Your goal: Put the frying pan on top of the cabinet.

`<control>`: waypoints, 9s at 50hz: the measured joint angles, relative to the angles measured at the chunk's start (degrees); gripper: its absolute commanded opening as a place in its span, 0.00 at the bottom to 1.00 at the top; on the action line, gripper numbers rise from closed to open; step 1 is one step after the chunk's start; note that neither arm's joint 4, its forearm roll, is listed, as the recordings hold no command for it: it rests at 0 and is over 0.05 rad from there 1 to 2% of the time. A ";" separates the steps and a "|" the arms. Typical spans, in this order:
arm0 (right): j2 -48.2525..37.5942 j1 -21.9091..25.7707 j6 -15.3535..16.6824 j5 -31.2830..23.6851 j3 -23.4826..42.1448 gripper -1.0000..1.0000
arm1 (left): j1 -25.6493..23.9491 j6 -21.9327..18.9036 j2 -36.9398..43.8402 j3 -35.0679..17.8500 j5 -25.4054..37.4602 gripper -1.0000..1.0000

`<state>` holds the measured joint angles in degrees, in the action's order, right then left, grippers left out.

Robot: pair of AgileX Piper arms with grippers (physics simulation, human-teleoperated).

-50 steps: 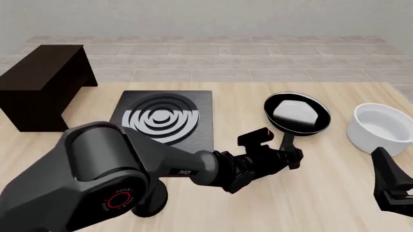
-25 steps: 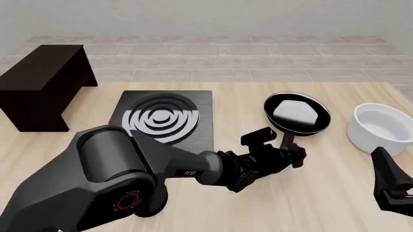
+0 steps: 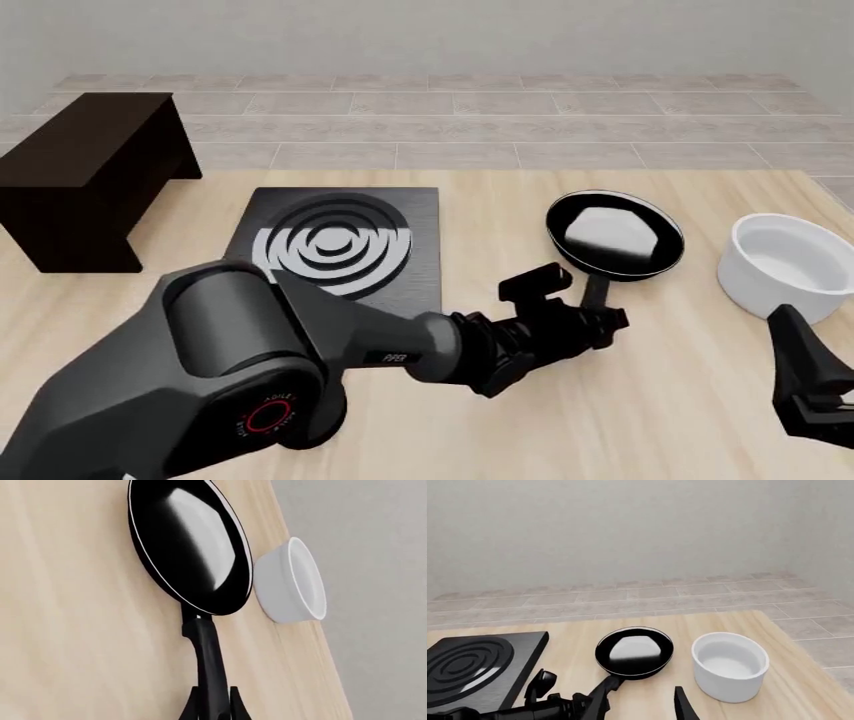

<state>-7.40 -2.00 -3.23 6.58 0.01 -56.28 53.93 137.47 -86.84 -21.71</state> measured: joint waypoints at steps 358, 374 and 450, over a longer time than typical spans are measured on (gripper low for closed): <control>0.14 2.23 3.52 -0.85 0.01 1.00 | 64.49 -8.71 -52.33 41.73 9.28 1.00; -1.41 2.31 3.63 0.65 0.02 1.00 | 64.63 -9.45 -53.57 42.65 9.68 1.00; -0.49 2.64 3.53 -0.11 0.02 1.00 | 64.61 -7.83 -61.55 52.39 9.36 1.00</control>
<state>-7.88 0.65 0.30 6.47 0.03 8.33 46.10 75.92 -34.45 -12.35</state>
